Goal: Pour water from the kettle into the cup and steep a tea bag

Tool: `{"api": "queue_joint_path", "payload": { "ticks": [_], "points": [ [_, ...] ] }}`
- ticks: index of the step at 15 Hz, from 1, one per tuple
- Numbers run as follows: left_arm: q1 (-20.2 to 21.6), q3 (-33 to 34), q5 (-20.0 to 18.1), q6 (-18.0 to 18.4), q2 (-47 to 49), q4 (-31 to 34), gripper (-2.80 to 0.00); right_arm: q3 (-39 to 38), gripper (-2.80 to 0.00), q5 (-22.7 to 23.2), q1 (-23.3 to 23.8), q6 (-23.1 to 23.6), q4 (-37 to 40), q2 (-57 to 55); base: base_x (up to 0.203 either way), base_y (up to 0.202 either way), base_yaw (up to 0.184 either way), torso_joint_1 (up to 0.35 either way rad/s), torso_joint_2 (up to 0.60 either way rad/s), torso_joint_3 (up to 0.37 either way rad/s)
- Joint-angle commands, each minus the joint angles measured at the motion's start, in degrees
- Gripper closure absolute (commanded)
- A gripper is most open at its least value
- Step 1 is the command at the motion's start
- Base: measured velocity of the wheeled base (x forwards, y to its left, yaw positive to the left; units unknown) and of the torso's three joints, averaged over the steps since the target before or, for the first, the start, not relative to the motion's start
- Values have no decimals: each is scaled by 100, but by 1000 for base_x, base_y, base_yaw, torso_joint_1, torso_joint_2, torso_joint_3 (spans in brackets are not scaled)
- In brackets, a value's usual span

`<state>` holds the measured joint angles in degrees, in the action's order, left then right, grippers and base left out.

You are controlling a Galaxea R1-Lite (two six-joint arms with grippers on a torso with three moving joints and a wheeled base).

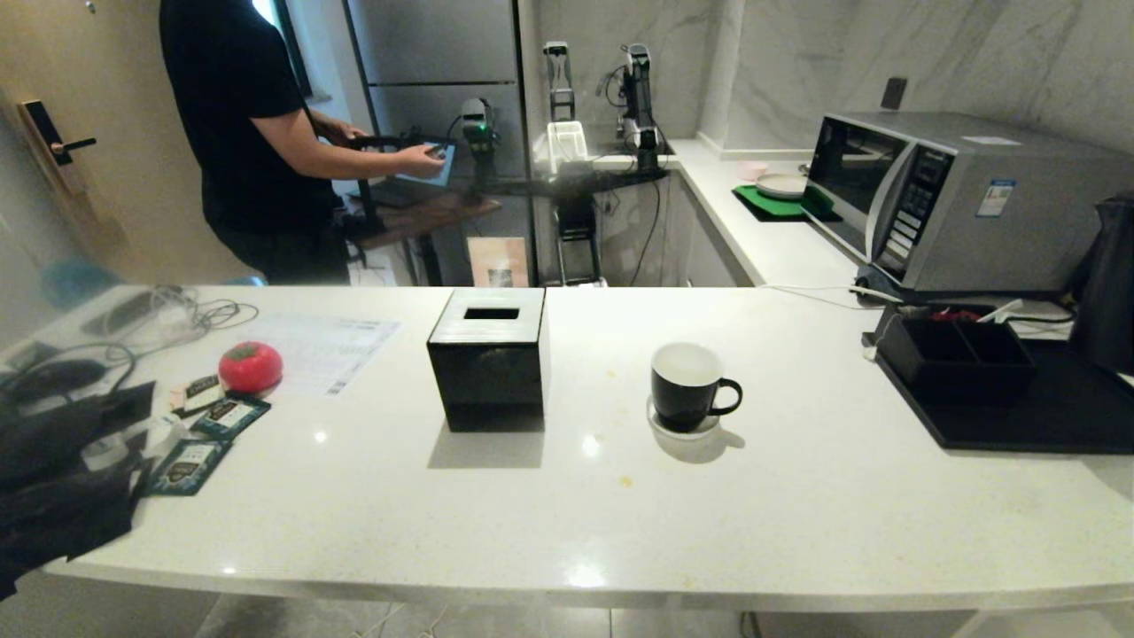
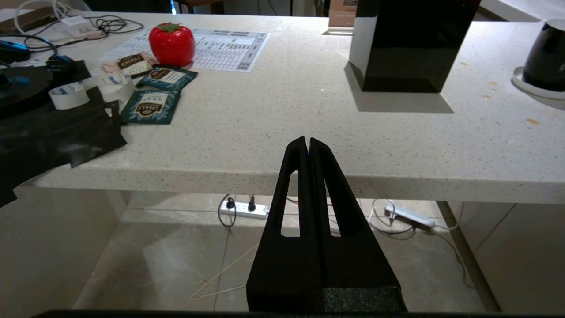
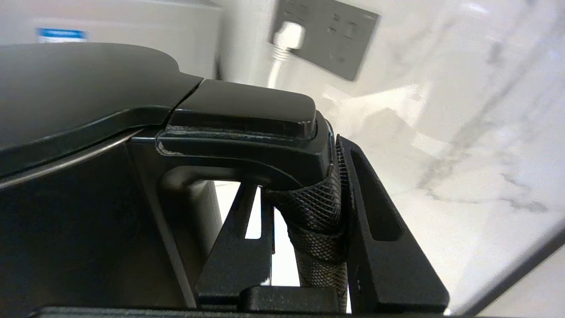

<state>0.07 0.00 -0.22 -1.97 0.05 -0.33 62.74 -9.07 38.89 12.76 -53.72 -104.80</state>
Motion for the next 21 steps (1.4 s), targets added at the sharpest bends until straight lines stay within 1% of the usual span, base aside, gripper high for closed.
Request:
{"api": "queue_joint_path", "payload": {
  "ticks": [1, 3, 8, 15, 21],
  "points": [
    [1, 0, 5, -5, 4, -2, 0, 126, 0, -7, 103, -35, -40, -245, 0, 0, 0, 0, 0, 0],
    [1, 0, 5, -5, 4, -2, 0, 214, 0, -16, 130, -144, -40, -424, 0, 0, 0, 0, 0, 0],
    [1, 0, 5, -5, 4, -2, 0, 535, 0, -4, 179, -198, -99, -1023, 0, 0, 0, 0, 0, 0],
    [1, 0, 5, -5, 4, -2, 0, 1485, 0, -3, 171, -204, -66, -2101, 0, 0, 0, 0, 0, 0],
    [1, 0, 0, -5, 4, -2, 0, 2183, 0, -16, 171, -204, -34, -2781, 0, 0, 0, 0, 0, 0]
  ]
}}
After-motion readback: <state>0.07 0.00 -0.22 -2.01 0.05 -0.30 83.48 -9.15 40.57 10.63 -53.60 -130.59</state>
